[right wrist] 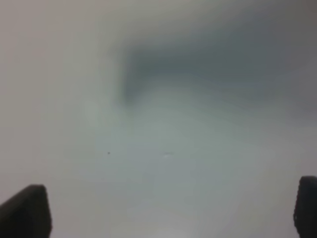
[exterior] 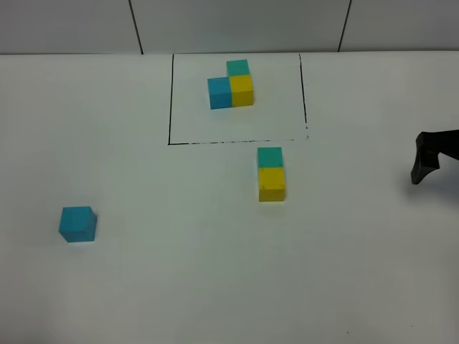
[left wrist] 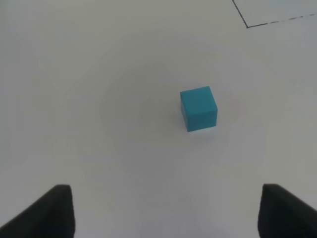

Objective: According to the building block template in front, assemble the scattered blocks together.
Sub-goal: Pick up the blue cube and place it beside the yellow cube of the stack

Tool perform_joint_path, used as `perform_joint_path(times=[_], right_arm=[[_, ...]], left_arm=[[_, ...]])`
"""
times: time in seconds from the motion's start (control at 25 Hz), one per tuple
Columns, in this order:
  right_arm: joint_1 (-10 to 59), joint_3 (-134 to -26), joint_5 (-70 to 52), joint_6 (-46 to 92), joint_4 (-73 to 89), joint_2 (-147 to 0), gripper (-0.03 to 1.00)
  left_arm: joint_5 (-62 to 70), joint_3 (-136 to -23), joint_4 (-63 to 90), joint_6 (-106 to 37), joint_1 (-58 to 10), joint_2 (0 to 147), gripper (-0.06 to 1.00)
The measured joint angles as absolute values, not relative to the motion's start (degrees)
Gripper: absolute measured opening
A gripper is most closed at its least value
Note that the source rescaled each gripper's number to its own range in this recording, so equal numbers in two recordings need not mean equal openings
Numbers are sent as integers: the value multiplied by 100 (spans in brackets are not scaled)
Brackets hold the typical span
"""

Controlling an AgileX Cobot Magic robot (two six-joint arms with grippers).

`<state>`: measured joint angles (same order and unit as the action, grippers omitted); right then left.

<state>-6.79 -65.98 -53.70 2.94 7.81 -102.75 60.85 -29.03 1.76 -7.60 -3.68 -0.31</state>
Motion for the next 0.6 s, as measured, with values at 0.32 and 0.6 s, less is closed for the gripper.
perform_joint_path(times=[0.32, 0.6], right_arm=[[-685, -6215, -5082, 339, 609, -9672, 100], [-685, -5081, -4784, 339, 584, -8104, 100]], left_arm=[[6085, -2903, 176, -760, -368, -31, 86], [6085, -2903, 176, -760, -368, -31, 86]])
